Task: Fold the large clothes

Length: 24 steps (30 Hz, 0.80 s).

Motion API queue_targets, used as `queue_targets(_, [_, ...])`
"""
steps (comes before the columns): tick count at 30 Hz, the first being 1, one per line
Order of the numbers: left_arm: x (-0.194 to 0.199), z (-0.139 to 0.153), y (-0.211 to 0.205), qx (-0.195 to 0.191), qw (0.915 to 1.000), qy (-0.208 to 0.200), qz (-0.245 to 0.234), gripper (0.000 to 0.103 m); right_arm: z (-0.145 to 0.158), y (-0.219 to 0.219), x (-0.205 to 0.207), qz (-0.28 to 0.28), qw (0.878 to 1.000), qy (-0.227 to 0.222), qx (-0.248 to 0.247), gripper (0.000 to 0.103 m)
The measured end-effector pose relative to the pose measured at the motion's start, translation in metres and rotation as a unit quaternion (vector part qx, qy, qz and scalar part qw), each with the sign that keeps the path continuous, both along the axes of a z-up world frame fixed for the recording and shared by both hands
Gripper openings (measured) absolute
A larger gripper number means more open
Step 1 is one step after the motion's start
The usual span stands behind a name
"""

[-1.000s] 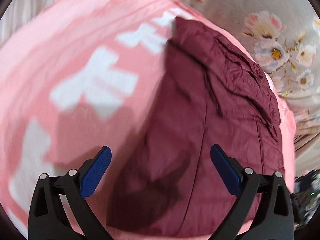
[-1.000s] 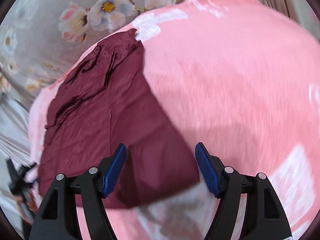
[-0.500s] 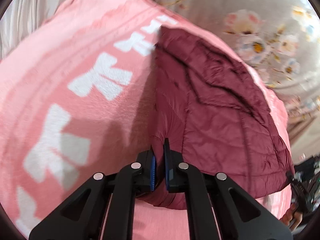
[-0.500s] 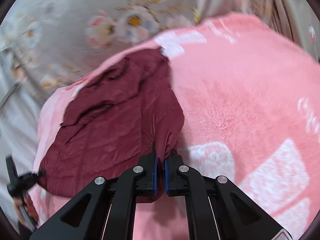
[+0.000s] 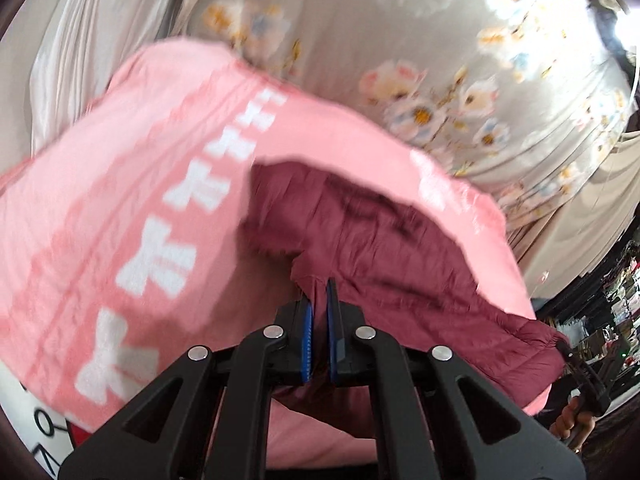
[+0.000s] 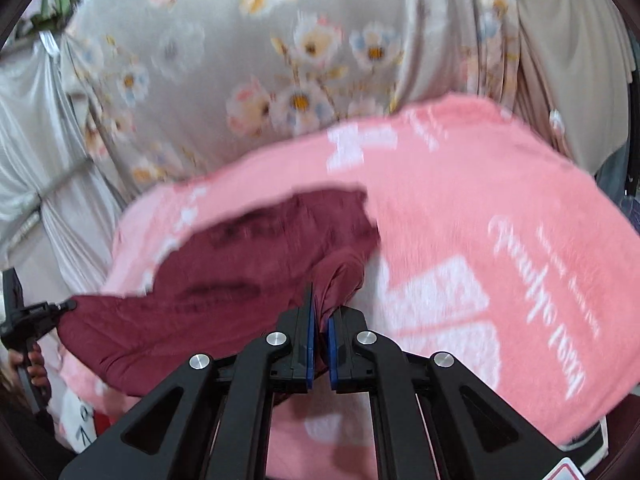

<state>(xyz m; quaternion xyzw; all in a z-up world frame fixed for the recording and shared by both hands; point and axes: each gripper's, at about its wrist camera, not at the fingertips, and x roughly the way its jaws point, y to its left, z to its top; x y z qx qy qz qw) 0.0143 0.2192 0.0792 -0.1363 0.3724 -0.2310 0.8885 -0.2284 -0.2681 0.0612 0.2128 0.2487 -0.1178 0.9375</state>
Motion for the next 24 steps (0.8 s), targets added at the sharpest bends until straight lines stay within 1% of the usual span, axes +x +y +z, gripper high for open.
queue_targets(2, [0.013,0.01,-0.005,-0.003,0.9999,-0.014,0.008,0.005,0.009,-0.014,0.01,-0.012,0.999,-0.031,0.016,0.004])
queue_targets(4, [0.038,0.013,-0.013,-0.003,0.9997,-0.018,0.018,0.005,0.011,-0.03,0.031,-0.025,0.998,-0.052,0.038,0.004])
queue_targets(7, [0.08,0.009,-0.028,0.009,0.9992,-0.014,0.037,0.005,0.013,-0.043,0.075,-0.039,0.996,-0.066,0.041,0.004])
queue_targets(10, [0.113,0.005,-0.043,0.035,0.9975,-0.019,0.059,0.005,0.016,-0.05,0.119,-0.046,0.996,-0.067,0.035,0.004])
queue_targets(14, [0.171,-0.005,-0.067,0.054,0.9949,-0.011,0.084,0.005,0.019,-0.062,0.184,-0.058,0.997,-0.052,0.016,0.004])
queue_targets(18, [0.221,-0.024,-0.093,0.082,0.9918,0.005,0.098,0.006,0.011,-0.079,0.232,-0.071,0.996,-0.037,0.033,0.004])
queue_targets(19, [0.233,-0.031,-0.1,0.09,0.9907,0.01,0.101,0.006,0.005,-0.086,0.247,-0.075,0.996,-0.03,0.041,0.004])
queue_targets(22, [0.258,-0.049,-0.117,0.118,0.9875,0.022,0.102,0.007,-0.013,-0.098,0.276,-0.083,0.995,-0.009,0.055,0.004])
queue_targets(24, [0.275,-0.065,-0.125,0.134,0.9849,0.033,0.105,0.008,-0.03,-0.108,0.297,-0.086,0.994,0.007,0.069,0.005])
